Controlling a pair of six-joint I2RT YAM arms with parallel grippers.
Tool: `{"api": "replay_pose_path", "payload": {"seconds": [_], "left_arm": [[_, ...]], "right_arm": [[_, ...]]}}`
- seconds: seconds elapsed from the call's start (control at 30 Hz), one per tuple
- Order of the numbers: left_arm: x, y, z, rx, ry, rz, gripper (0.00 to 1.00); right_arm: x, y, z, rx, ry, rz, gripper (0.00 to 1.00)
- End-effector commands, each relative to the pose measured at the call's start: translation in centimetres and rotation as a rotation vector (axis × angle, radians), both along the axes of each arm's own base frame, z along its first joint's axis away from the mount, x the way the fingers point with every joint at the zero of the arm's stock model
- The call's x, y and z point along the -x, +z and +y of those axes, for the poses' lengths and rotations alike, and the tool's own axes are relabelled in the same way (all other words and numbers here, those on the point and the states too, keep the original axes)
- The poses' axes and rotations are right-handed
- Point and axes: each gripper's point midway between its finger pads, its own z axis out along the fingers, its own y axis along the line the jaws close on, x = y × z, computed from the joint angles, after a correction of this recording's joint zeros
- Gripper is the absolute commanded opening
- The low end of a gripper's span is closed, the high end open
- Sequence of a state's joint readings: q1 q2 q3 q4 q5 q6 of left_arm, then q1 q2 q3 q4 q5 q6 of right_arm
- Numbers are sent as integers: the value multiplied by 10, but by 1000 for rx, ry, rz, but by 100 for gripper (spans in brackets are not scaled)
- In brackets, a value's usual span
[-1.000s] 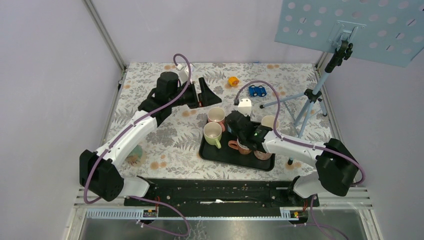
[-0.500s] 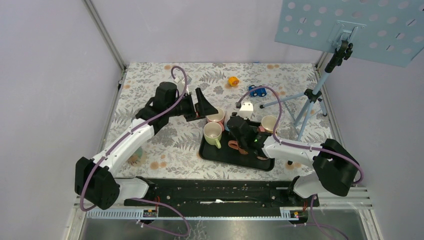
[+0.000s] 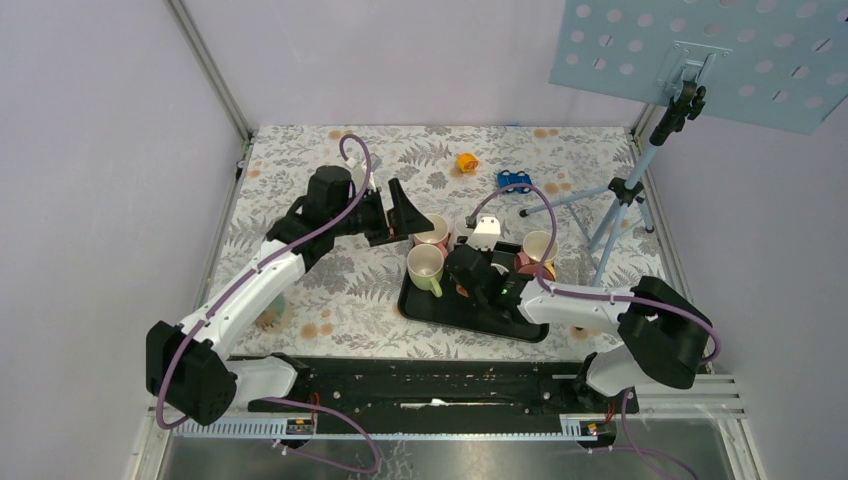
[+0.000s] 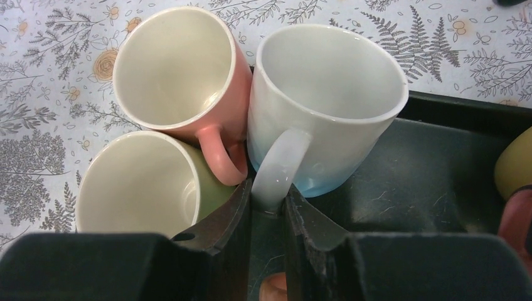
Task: Turn the mug right side up
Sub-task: Place the cup on the tray.
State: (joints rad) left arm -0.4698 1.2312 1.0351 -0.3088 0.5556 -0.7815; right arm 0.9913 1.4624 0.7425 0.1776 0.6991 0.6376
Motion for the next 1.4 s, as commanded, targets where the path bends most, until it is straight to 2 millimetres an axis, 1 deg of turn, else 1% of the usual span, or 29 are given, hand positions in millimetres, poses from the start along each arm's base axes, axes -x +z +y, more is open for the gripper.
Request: {"api": "replay_pose_path", "payload": {"seconds": [0.0,0.13,0.23,0.33,0.53,0.63,0.73,0.83,1.07,1.23,1.37], "left_arm": [[1,16,4,10,0,-63,99],[2,14,5,7,1,-60,99],[2,16,5,10,0,-62,99],[2,17,6,8,3,-65,99],[1,16,6,6,4,-63,99],[1,16,6,5,3,-63,99],[1,16,6,5,2,-62,99],[0,15,6,4,3,-62,99],[0,17,6,6,2,-64,99],[0,18,6,6,2,-66,99],[1,19,6,7,3,-66,99]], "right_arm": [[6,-14,-3,-10,-33,28,0],[7,-17,-1,0,-22,50,0],[9,-22,-1,20,-16,72,1],[11,-26,-1,25,-14,87,6],[14,-28,-3,34,-11,101,12],[15,-31,-5,37,-14,107,17],[16,-32,-6,40,-15,114,21],[17,-34,-5,44,-13,122,22],[18,-36,-7,54,-21,135,33],[19,-38,-8,57,-22,145,35],[19,-35,-7,55,-24,142,37]]}}
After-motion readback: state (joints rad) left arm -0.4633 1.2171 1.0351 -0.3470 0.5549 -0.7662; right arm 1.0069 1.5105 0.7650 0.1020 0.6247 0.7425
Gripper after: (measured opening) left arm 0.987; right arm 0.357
